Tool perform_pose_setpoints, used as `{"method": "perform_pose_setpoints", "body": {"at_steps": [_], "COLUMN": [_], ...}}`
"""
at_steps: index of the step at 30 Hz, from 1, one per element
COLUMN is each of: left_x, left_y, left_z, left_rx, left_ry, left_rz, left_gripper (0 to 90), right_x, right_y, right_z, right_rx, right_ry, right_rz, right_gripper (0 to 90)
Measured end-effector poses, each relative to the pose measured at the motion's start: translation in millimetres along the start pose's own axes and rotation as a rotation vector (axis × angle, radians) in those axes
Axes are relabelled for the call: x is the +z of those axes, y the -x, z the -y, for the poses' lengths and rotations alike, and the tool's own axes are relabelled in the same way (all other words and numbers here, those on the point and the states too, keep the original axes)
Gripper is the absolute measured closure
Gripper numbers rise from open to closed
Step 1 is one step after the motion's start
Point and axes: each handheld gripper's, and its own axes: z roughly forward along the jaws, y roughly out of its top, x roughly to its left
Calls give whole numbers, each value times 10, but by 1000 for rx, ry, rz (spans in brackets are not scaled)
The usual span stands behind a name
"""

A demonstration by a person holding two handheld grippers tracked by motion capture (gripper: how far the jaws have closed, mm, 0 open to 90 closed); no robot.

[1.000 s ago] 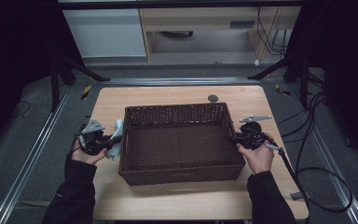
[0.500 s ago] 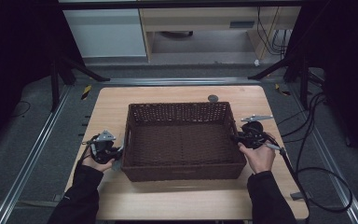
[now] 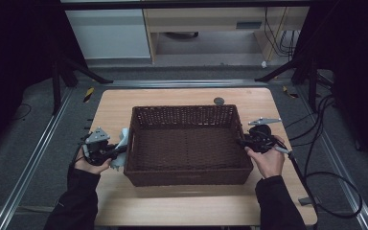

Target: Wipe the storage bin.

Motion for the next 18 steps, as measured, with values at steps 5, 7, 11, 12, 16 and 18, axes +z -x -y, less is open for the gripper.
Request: {"method": "perform_pose_setpoints", "body": {"at_steps": [5, 7, 11, 12, 16, 18], "left_x": [84, 107, 157, 175, 263, 284], "left_y": [38, 48, 73, 73, 72, 72], "left_z": [142, 186, 302, 326, 380, 382], "left_rx": [-12, -15, -25, -27, -29, -26], "left_ry": [-51, -68, -106, -115, -147, -151], "left_rz": [7, 16, 30, 33, 45, 50], "left_gripper": [816, 817, 817, 817, 817, 817], "right_x": [-75, -45, 1, 4, 24, 25], "right_y": [7, -5, -15, -10, 8, 10], "right_z": [-13, -2, 8, 11, 25, 30], "right_rx": [-1, -17, -32, -29, -21, -4], "right_ry": [5, -17, -55, -54, -55, -52], "right_rz": [-16, -15, -6, -11, -28, -36], "right_gripper": [570, 568, 578, 583, 618, 632]}}
